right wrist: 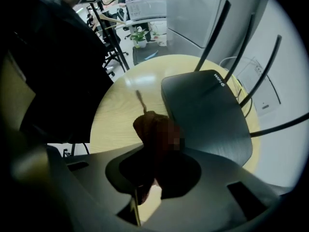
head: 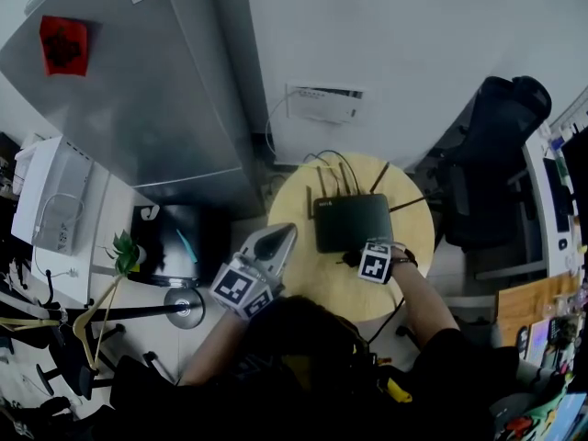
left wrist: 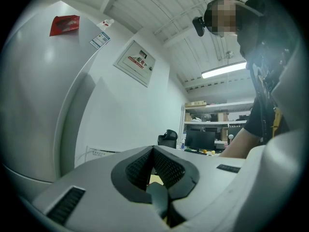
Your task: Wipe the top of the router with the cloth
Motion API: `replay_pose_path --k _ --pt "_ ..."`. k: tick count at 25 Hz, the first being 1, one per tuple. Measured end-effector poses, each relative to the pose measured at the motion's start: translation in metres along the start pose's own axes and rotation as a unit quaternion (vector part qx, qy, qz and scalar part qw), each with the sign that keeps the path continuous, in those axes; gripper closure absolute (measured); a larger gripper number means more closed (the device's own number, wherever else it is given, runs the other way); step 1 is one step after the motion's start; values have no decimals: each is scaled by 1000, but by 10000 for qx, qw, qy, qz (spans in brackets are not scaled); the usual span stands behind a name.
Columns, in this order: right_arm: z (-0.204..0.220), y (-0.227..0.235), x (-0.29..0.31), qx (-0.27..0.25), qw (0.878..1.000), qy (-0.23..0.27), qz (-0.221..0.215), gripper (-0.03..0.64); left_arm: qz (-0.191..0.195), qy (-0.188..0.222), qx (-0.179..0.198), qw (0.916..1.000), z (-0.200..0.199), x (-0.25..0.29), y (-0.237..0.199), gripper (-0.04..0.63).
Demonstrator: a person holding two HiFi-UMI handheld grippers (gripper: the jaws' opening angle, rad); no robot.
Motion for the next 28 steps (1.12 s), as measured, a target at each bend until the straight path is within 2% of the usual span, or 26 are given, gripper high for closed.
replay_pose_path --k 2,4,7,10,13,18,21,24,28 --pt "6 4 -3 67 9998 171 -74 552 -34 2 -16 10000 1 0 1 603" --pt "11 25 -14 233 9987 445 127 552 -89 -23 -45 9999 4 0 -1 603" --pt "18 76 -36 482 9931 744 769 552 -190 -82 -6 9998 8 0 -4 604" --pt "22 125 -50 584 9837 773 1517 552 -389 -43 -29 9992 8 0 -4 603" --pt "24 150 -47 275 9789 559 1946 552 -627 6 22 9980 6 -7 -3 603" --pt "10 175 -26 -142 9749 160 2218 552 -1172 69 -18 9931 6 -35 -10 603" --pt "6 183 -13 -293 9711 -158 2362 552 -1301 8 -59 9915 8 -47 -10 603" --pt "12 177 1 -323 9735 -341 2236 552 -1416 -36 -42 9899 10 -54 -11 604" --pt "18 158 8 -201 9806 -99 1945 551 -1345 -87 -1 9909 9 -54 -14 603"
Point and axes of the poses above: the fingertips, and each gripper's own axes: x forward along the fingers, y to its right, z out of its underside, the point moved 7 cm from there along -x, backward along the fingers, and after that the axes turned 11 degrees about z, right-handed, at the moved point
